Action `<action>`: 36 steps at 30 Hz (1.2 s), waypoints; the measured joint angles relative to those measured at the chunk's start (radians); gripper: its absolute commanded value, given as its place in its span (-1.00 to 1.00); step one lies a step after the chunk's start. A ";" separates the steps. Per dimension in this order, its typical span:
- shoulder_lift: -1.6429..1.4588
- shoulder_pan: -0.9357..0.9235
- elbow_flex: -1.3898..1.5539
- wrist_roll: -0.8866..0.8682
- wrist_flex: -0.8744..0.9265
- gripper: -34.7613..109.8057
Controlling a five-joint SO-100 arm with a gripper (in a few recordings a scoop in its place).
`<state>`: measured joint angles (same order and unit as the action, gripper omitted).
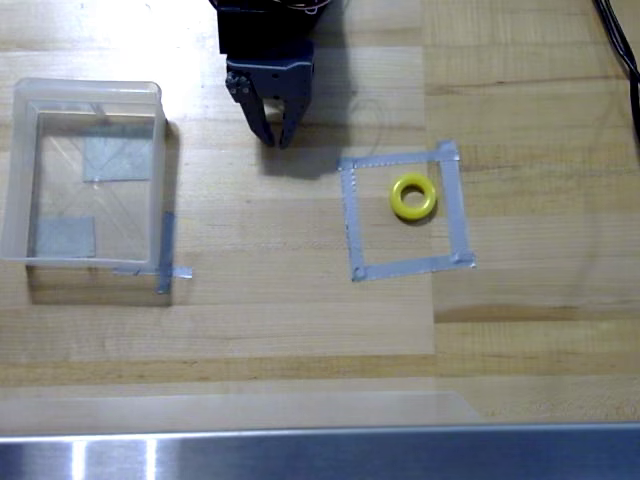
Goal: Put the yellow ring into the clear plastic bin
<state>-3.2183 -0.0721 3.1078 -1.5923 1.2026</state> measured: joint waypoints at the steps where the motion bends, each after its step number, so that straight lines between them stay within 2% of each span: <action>1: 0.000 0.000 0.000 0.000 0.000 -0.49; 9: 0.003 0.000 -0.006 -0.008 0.003 -0.48; 16: 0.075 0.077 -0.166 -0.009 0.048 -0.48; 21: 0.388 0.149 -0.374 -0.044 0.051 -0.48; 29: 1.086 0.382 -0.839 -0.117 0.051 -0.47; 36: 1.463 0.568 -1.192 -0.204 0.048 -0.23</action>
<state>-1.7549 0.4955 1.9159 -1.7963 1.2502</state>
